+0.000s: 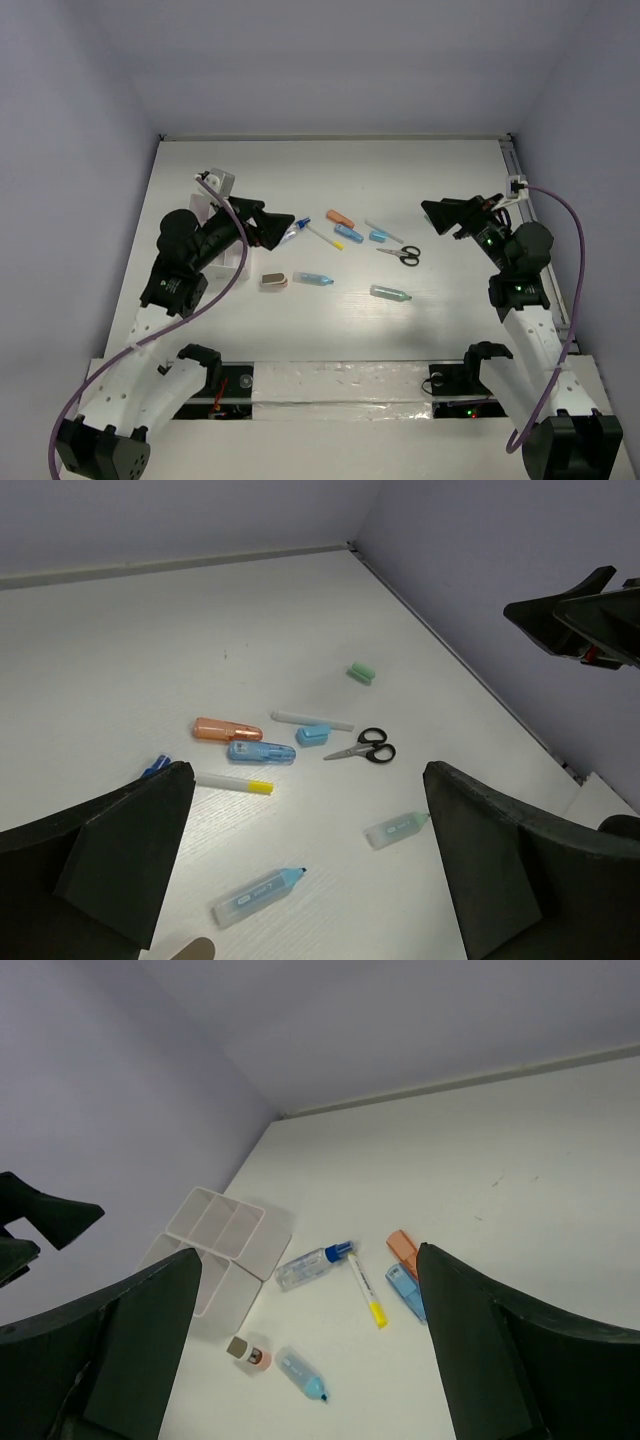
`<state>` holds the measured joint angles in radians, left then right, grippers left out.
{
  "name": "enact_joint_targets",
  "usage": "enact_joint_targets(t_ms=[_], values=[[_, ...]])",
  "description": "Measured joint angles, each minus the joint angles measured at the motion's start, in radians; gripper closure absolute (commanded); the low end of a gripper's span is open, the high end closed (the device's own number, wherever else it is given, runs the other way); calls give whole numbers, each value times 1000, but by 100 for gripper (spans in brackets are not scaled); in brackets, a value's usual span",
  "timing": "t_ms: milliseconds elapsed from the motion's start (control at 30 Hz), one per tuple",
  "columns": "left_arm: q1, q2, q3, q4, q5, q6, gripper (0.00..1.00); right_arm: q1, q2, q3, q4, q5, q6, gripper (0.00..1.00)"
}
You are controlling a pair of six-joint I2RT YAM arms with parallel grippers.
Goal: Sort the stationery into containers
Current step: Pick up the stationery from the center of the board.
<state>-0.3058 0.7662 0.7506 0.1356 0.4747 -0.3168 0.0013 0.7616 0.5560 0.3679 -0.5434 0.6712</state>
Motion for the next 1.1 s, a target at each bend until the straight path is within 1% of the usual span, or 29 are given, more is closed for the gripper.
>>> enact_joint_targets(t_ms=[133, 300, 367, 400, 433, 467, 500, 600, 733, 833, 867, 967, 1100], values=[[0, 36, 19, -5, 10, 3, 1, 0, 10, 0, 5, -2, 4, 6], [0, 145, 62, 2, 22, 1, 1, 0, 42, -2, 15, -14, 19, 6], [0, 199, 87, 1, 21, 1, 11, 2, 51, -4, 17, -15, 24, 6], [0, 230, 105, -1, 18, 3, 20, 8, 52, -6, 16, -13, 25, 6], [-2, 262, 123, -4, 13, 2, 35, 14, 50, -10, 15, -9, 24, 6], [-2, 294, 138, -5, 8, -2, 54, 21, 47, -13, 14, -5, 21, 6], [-8, 329, 155, -8, -2, -8, 57, 29, 43, -14, 11, 2, 16, 6], [-39, 411, 198, -26, -47, 3, 58, 53, 27, -15, 5, 27, -2, 6], [-146, 545, 316, -116, -228, 57, 58, 65, 19, -14, -2, 58, -29, 6], [-199, 649, 391, -150, -352, 109, 56, 66, 24, -14, -9, 69, -41, 6], [-206, 679, 400, -157, -384, 125, 54, 66, 28, -14, -13, 72, -44, 6], [-208, 771, 412, -190, -462, 172, 51, 66, 46, -14, -24, 73, -50, 6], [-207, 894, 440, -249, -515, 230, 49, 67, 66, -14, -28, 72, -51, 7]])
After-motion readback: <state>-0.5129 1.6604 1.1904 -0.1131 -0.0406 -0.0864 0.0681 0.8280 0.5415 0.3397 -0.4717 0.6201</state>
